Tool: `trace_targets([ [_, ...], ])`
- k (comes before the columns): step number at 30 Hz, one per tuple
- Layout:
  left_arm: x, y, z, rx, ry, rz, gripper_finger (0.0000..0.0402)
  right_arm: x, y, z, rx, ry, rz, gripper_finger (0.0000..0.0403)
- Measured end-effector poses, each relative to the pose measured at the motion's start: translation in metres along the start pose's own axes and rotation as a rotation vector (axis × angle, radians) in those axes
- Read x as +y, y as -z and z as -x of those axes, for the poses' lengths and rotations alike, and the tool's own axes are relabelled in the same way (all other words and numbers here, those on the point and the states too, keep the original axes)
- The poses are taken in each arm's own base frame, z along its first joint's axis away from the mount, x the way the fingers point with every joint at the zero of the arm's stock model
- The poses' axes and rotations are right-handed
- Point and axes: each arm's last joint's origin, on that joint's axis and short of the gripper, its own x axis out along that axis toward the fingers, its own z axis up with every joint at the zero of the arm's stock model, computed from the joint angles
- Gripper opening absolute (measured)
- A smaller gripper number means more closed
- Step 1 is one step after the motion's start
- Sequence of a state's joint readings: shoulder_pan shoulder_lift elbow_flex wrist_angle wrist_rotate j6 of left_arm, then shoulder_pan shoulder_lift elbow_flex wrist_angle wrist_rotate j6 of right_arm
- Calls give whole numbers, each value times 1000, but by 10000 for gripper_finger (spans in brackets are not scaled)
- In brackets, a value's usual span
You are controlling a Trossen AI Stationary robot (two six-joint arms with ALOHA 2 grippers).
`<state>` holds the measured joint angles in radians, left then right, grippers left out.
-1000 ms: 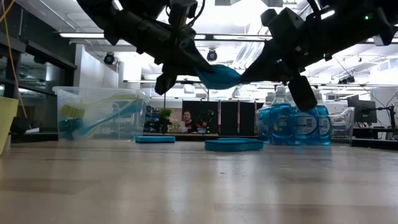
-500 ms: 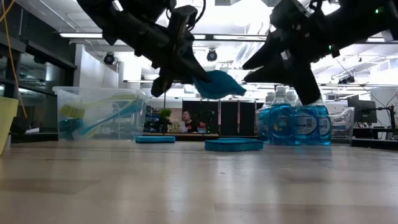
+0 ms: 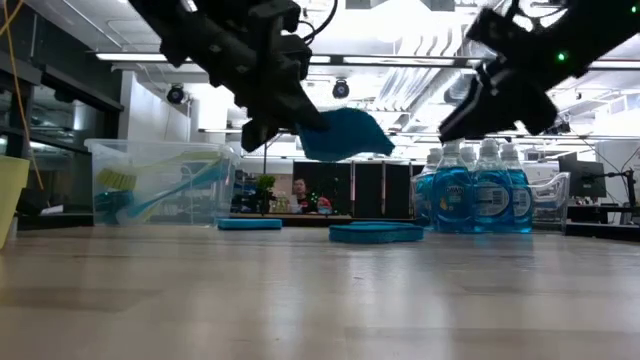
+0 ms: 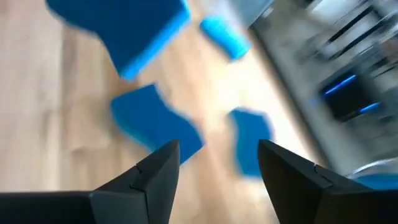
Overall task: Pick & Place Kitchen Sink Supplies
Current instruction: Put the bottom sponge into the yellow bin
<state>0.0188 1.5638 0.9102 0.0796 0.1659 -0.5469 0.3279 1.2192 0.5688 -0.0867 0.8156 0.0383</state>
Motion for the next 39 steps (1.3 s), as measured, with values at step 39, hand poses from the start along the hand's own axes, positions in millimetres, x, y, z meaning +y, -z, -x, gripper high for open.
trace_targets([
  [39,-178,140,138,582,-582,-83,1,4,41,-12,13,-225,-199,209],
])
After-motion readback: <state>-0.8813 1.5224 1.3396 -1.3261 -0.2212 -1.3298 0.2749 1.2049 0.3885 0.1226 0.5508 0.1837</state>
